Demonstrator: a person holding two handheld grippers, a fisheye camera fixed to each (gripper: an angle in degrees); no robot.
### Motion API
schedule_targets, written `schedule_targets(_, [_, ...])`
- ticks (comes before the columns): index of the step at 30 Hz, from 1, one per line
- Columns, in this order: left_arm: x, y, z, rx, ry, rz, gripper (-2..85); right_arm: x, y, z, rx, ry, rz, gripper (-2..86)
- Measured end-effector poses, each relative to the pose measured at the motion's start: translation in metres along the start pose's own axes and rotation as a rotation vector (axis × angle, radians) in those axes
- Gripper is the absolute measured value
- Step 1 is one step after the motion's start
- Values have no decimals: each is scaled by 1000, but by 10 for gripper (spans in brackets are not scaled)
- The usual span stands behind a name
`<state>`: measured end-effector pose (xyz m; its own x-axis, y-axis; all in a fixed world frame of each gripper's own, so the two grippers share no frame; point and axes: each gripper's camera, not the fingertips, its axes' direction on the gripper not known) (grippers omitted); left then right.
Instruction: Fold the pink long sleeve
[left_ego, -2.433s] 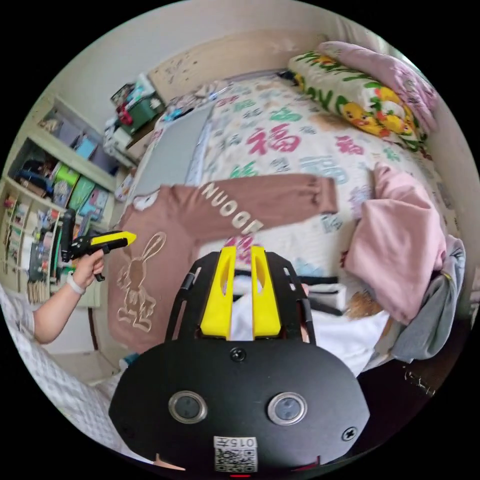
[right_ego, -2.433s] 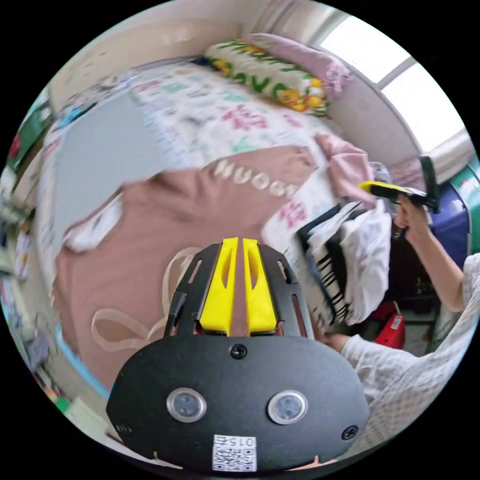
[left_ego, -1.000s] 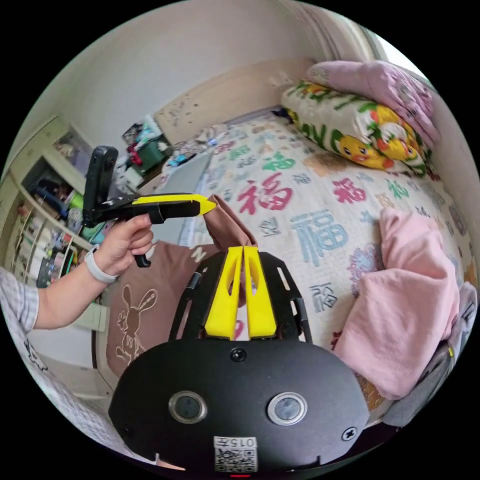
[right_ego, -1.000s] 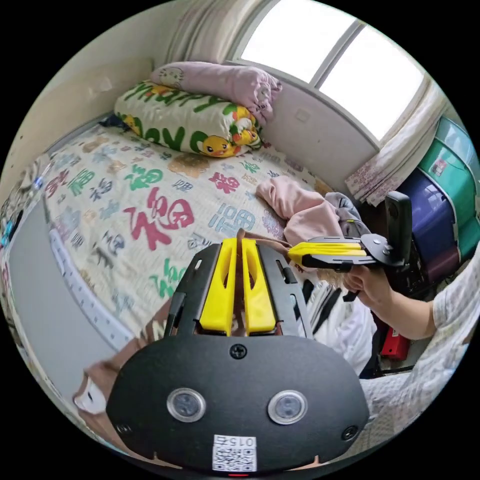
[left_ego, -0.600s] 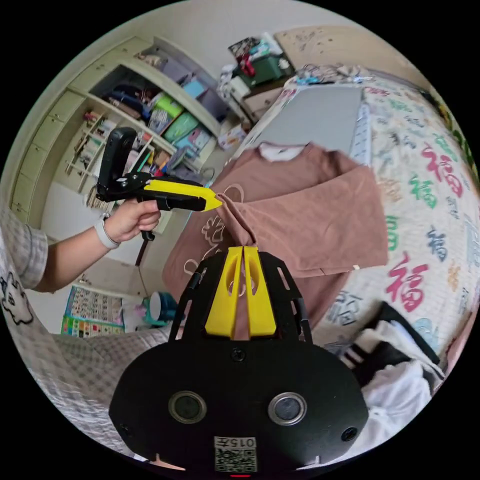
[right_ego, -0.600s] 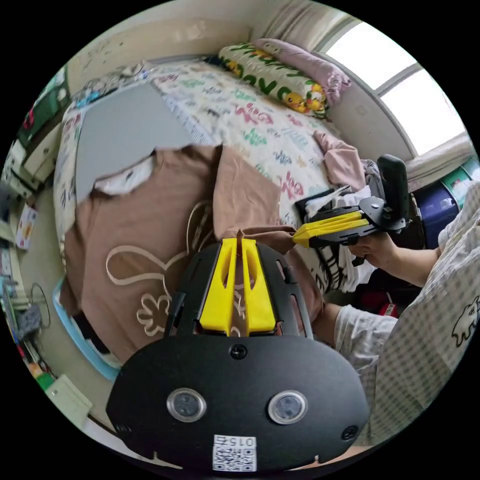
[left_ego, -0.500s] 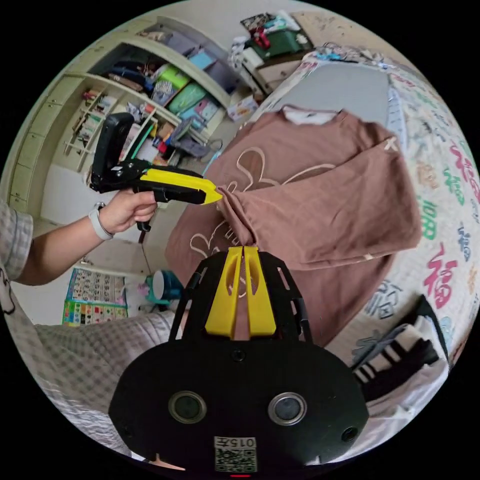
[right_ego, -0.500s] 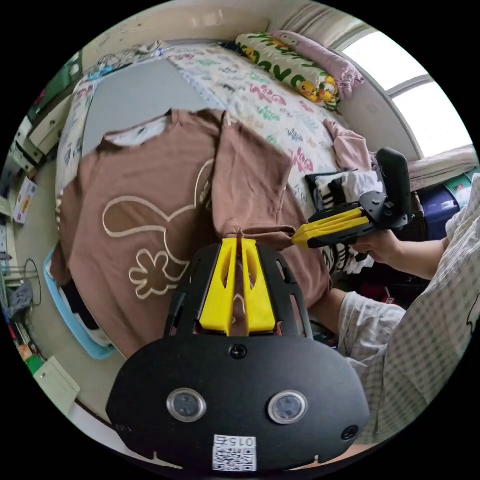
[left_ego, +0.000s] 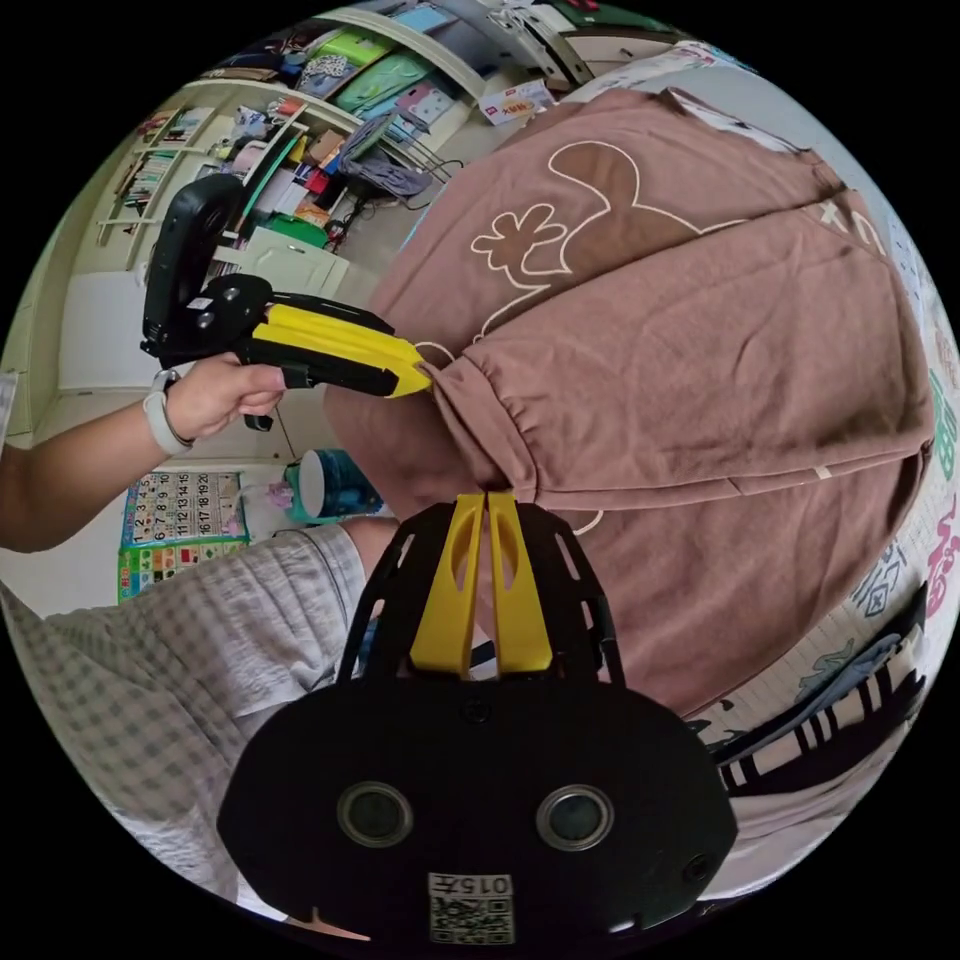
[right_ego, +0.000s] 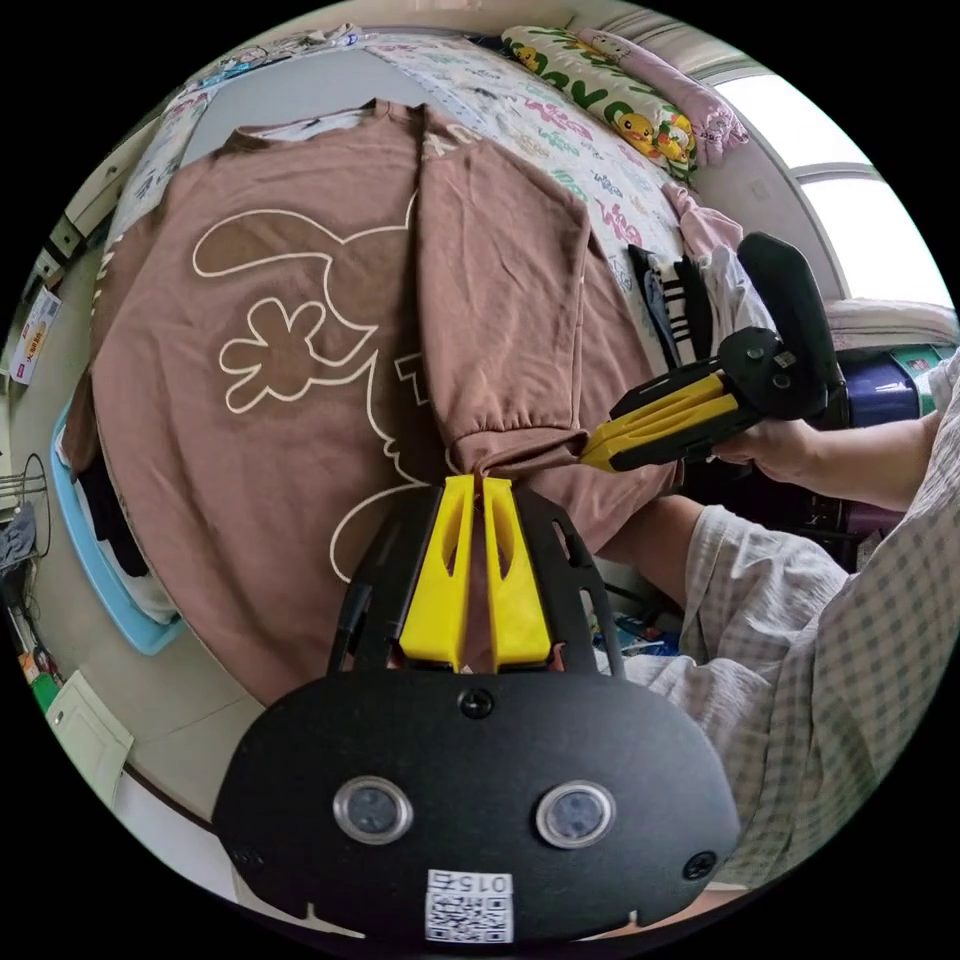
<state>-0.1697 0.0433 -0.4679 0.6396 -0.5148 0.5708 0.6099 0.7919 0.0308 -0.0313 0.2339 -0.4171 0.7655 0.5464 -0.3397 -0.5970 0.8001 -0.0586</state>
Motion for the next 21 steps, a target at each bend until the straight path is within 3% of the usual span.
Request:
schedule_targets(7, [47, 17, 10, 20, -55, -5, 2, -34, -3, 11, -78, 19, -61, -2])
schedule_targets(10, [102, 40, -27, 146, -89, 118, 7, -54, -9, -6, -40, -28, -110, 4])
schedule_targets(14, [214, 74, -95, 411, -32, 391, 27, -85, -64, -40, 208, -102, -176, 63])
schedule_targets(18, [322, 84, -131, 608, -90, 636, 81, -115, -166, -37, 381, 45, -156, 98])
schedule_targets(21, [378, 82, -135, 676, -193, 703, 103, -134, -234, -19, 380, 74, -197, 108])
